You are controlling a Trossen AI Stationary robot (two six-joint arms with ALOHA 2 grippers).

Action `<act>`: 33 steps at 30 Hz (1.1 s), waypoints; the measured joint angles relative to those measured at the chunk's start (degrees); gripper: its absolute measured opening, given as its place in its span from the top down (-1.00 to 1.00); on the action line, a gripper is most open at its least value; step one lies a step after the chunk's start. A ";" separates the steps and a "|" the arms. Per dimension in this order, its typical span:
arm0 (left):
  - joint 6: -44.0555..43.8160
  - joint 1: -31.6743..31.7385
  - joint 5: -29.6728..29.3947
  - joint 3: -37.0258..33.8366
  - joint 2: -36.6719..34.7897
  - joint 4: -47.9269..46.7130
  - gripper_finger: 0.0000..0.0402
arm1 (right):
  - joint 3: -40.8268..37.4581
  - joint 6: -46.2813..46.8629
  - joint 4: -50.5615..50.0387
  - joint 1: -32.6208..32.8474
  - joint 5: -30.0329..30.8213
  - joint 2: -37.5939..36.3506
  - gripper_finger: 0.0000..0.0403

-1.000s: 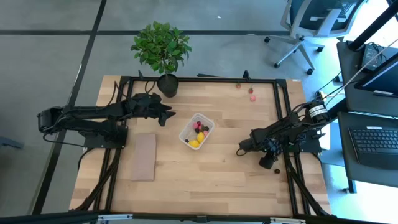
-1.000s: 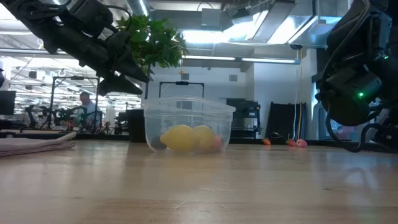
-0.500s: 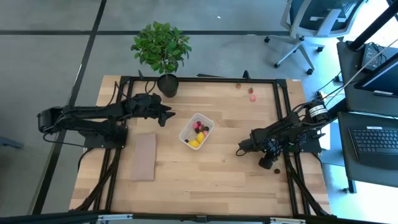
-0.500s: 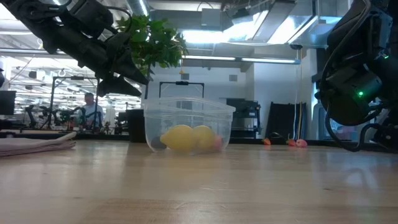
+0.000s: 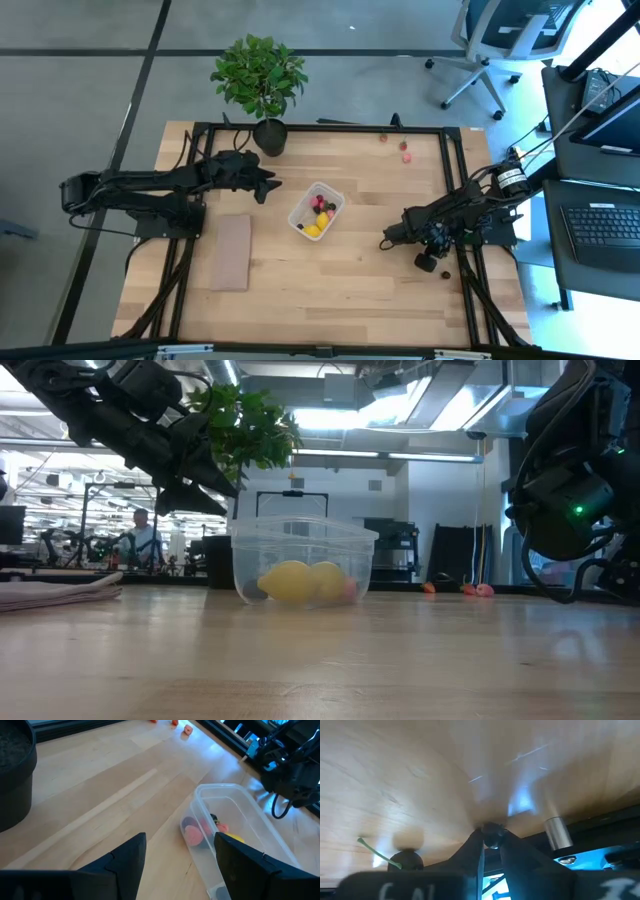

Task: Pick and placing Produce into tupperware
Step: Put the blueberry into the transparent bin

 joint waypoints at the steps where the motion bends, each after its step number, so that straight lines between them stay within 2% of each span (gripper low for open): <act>1: 0.01 0.01 0.00 0.00 0.00 -0.30 -0.12 | 0.02 0.01 0.00 0.00 -0.01 0.00 0.74; 10: 0.03 0.02 0.00 0.00 0.00 -2.66 -0.12 | 0.54 0.18 -0.28 0.02 0.16 0.08 0.76; 17: 0.05 0.00 0.00 0.00 0.00 -2.65 -0.12 | 6.69 -0.52 -0.22 -0.02 3.79 0.15 0.77; 22: 0.05 0.02 0.00 0.00 0.00 -2.61 -0.12 | 15.11 -2.13 1.59 -0.04 7.56 0.15 0.77; 29: 0.05 0.02 0.00 0.00 0.00 -2.57 -0.12 | 32.18 -5.67 2.34 -1.03 15.98 0.15 0.77; 33: 0.05 0.00 0.00 0.00 0.00 -2.57 -0.12 | 40.91 -9.00 7.29 -2.67 20.05 0.11 0.77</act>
